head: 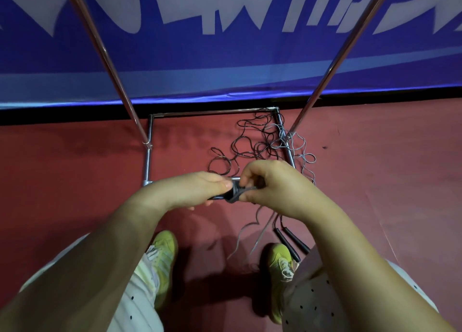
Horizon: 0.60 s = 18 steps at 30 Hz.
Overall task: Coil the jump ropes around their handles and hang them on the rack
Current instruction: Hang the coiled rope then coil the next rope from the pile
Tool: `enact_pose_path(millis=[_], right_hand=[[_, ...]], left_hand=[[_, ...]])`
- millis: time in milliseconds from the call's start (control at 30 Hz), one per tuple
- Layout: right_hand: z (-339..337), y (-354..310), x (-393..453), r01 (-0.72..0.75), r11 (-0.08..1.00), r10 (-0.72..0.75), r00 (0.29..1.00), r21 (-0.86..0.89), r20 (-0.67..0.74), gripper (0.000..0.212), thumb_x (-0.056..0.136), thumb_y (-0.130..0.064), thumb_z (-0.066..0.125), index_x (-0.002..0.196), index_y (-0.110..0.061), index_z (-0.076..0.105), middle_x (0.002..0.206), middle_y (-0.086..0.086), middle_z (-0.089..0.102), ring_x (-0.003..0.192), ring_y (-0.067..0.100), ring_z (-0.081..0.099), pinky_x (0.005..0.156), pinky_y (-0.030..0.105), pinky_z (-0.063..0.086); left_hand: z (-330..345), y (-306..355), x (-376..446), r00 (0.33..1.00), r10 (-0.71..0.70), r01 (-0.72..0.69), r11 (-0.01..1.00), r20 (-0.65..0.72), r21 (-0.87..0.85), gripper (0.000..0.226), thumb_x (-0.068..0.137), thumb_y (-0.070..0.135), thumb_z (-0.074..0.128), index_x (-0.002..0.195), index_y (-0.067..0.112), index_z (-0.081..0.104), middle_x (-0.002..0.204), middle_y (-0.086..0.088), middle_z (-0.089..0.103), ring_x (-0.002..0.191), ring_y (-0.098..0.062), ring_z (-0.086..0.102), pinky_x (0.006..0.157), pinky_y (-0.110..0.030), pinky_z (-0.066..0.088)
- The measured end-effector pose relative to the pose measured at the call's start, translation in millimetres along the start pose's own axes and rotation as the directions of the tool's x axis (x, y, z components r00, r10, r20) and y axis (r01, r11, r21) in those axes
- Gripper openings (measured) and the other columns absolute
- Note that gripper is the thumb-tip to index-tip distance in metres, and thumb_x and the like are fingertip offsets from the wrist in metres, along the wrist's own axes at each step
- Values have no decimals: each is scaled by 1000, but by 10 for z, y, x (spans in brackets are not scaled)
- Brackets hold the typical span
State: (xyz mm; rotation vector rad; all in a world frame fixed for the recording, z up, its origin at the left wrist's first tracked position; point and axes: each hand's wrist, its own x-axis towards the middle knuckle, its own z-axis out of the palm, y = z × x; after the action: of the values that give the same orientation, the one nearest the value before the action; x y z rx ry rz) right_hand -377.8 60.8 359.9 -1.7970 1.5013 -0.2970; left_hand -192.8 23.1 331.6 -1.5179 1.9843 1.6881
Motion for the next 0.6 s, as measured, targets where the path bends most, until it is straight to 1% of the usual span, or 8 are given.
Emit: enact_pose_path(millis=[100,133,200,333,400,467,533,600], right_hand=[[-59,7,-30,-75,996,57,958,52,281,14,77,-13,78,85,-18,67,76,-2,66,63,9,58,65,32,50],[-69,10,-39,-86,996,68,927,32,368,13,78,-13,77,86,-17,68,77,-3,67,65,8,59,66,30,50],[-73,15,-57,-77,997,83,892,-32,444,12,80,-14,76,84,-23,68,76,-9,66,66,3,58,66,22,47],[-103,-9,-96,-30,998,50,930,-59,364,15,80,-16,75,75,-28,67,72,-6,68,65,3,59,64,24,47],[-129,-21,-97,-9,997,-15,946,73,323,17,78,-13,78,73,-26,69,74,-1,70,67,5,61,66,25,49],[-159,-4,-82,12,974,-83,948,225,307,19,76,-5,78,73,-22,69,70,-5,69,66,3,62,66,20,50],[-162,19,-63,-13,931,-125,927,365,352,21,76,5,74,74,-16,68,65,-7,68,64,1,63,65,16,50],[-147,41,-53,-38,892,-159,906,451,391,24,76,8,72,73,-15,68,63,-7,68,62,2,63,63,15,49]], left_hand=[[31,3,-43,985,-26,-2,987,171,159,25,99,46,37,85,40,56,77,5,52,70,-6,47,72,-28,44],[47,9,-53,976,-37,-7,980,214,199,24,99,46,37,85,41,56,77,5,52,72,-8,48,72,-28,44],[64,1,-61,964,-44,-20,971,261,240,22,99,47,37,91,40,57,74,5,51,74,-13,47,69,-28,42],[23,-21,-75,957,-26,-53,964,290,262,31,99,46,38,101,27,63,69,5,49,72,-18,45,67,-28,39],[10,-8,-94,936,-35,-53,970,350,236,33,99,46,39,97,23,63,68,6,50,72,-17,45,67,-28,39],[20,15,-114,908,-24,-53,984,418,173,33,94,53,44,83,26,61,63,9,51,65,-11,46,65,-26,39],[47,38,-141,887,11,-70,991,461,110,36,82,58,44,73,26,58,58,12,52,57,-6,46,60,-23,39],[91,84,-170,858,46,-109,990,511,94,39,78,59,41,71,23,56,54,14,51,52,-5,43,55,-22,37]])
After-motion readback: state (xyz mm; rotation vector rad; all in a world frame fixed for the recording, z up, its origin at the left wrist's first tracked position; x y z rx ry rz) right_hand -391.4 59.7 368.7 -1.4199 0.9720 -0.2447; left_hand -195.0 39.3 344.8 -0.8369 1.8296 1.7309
